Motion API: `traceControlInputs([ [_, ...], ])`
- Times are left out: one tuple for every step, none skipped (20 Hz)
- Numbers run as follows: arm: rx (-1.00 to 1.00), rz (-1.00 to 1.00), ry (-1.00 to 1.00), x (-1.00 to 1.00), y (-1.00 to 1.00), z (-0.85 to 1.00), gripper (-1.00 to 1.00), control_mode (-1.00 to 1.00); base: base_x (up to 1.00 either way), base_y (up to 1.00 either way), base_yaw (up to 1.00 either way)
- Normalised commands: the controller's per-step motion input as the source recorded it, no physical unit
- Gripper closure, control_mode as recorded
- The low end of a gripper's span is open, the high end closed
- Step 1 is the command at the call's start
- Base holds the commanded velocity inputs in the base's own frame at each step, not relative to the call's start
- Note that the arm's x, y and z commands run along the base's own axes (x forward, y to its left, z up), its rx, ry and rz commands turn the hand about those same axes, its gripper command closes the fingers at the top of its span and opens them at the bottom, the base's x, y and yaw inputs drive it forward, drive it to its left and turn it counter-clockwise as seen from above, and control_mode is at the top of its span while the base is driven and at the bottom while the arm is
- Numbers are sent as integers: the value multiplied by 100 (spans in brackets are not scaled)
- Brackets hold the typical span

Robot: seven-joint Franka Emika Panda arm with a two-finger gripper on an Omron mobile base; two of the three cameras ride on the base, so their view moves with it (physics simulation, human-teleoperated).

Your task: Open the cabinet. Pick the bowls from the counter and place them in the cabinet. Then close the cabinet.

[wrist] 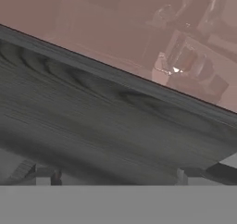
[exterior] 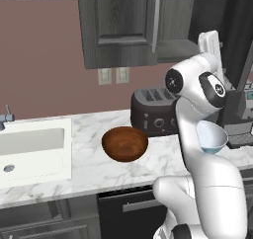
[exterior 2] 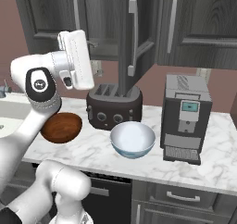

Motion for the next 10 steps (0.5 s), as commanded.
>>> traceControlInputs([
  [0, 0, -9, 25, -7, -53, -100, -100, 0, 0, 0],
  [0, 0, -9, 26, -14, -50, -100, -100, 0, 0, 0],
  [0, 0, -10, 24, -13, -49, -100, -100, 0, 0, 0],
  [0, 0, -12, 21, -14, -44, -100, -100, 0, 0, 0],
  [0, 0, -12, 21, -13, -45, -100, -100, 0, 0, 0],
  [0, 0, -12, 23, -13, -44, -100, -100, 0, 0, 0],
  [0, 0, -17, 12, -11, -45, -100, -100, 0, 0, 0],
  [0, 0, -17, 14, -19, -42, -100, -100, 0, 0, 0],
  [0, 0, -13, 21, -16, -43, -100, -100, 0, 0, 0],
  [0, 0, -13, 20, -16, -40, -100, -100, 0, 0, 0],
])
